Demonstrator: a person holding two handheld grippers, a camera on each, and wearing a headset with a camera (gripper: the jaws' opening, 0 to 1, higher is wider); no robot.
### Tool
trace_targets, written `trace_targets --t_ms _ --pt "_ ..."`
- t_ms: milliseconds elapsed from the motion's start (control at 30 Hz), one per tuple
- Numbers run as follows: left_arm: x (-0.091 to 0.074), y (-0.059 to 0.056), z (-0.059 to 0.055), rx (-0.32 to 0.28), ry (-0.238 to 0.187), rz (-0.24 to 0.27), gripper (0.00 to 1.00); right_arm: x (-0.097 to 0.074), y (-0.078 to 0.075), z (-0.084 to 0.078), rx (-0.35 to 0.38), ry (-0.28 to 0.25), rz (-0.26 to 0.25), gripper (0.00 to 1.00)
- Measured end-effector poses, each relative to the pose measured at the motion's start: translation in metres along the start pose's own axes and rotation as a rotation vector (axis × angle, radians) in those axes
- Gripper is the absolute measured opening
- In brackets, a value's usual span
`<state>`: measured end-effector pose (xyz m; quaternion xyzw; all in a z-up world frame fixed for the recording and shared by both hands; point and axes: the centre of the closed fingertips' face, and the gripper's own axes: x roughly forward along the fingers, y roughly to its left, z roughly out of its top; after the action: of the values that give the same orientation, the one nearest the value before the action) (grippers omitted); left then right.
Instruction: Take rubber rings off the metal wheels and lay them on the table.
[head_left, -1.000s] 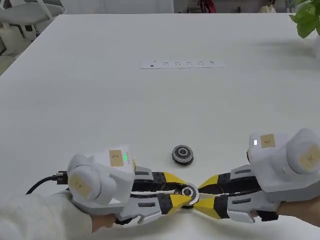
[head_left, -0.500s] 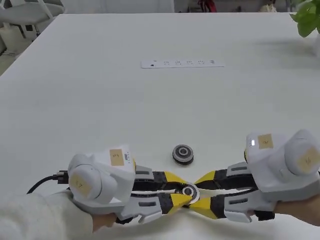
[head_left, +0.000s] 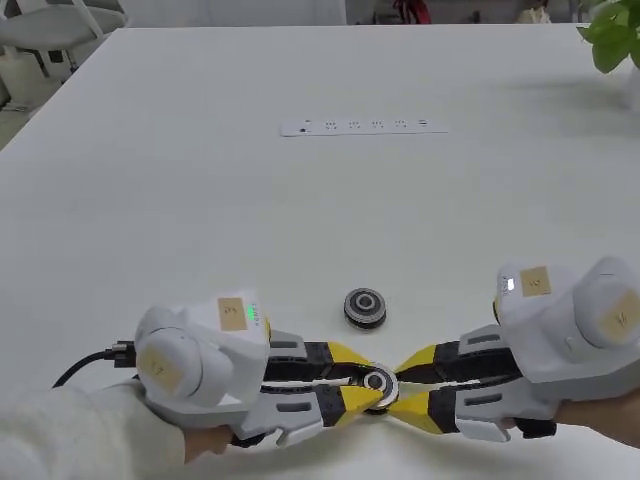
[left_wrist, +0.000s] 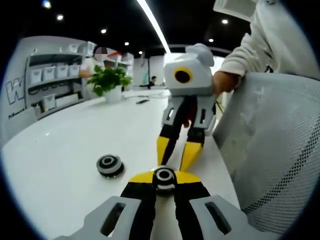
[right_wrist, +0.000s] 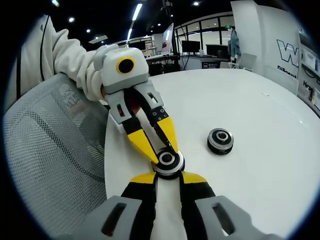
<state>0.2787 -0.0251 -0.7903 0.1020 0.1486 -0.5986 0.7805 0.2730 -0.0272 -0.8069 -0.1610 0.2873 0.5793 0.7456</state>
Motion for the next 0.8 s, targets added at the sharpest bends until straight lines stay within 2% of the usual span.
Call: trace_targets --t_ms 67,267,467,500,567,800 --pt "0.0000 -0.0001 0.0000 -0.001 0.000 0.000 0.14 -0.0010 0.0002 -0.0007 0.021 0.001 0.002 0.11" --pt "-0.0007 0.0002 0.0000 -0.003 -0.001 0.002 0.14 -0.0019 -0.0031 -0.0018 -0.016 0.014 -0.020 0.01" --pt "-0.0007 0.0003 -0.0002 -0.005 -0.002 0.003 0.14 -0.0010 -0.0022 -0.0023 -0.055 0.038 -0.031 0.00" --pt "-0.0007 0.0002 -0.0002 -0.005 -0.002 0.003 0.14 -0.0009 -0.0052 -0.0010 -0.068 0.032 -0.047 0.00" --pt "-0.0008 0.0002 -0.0002 -0.004 -0.001 0.004 0.14 -0.0021 -0.0046 -0.0026 -0.036 0.047 -0.042 0.00" --pt "-0.0010 0.0001 -0.0005 -0.002 -0.001 -0.001 0.14 -0.0031 -0.0029 -0.0022 -0.009 0.026 -0.019 0.00"
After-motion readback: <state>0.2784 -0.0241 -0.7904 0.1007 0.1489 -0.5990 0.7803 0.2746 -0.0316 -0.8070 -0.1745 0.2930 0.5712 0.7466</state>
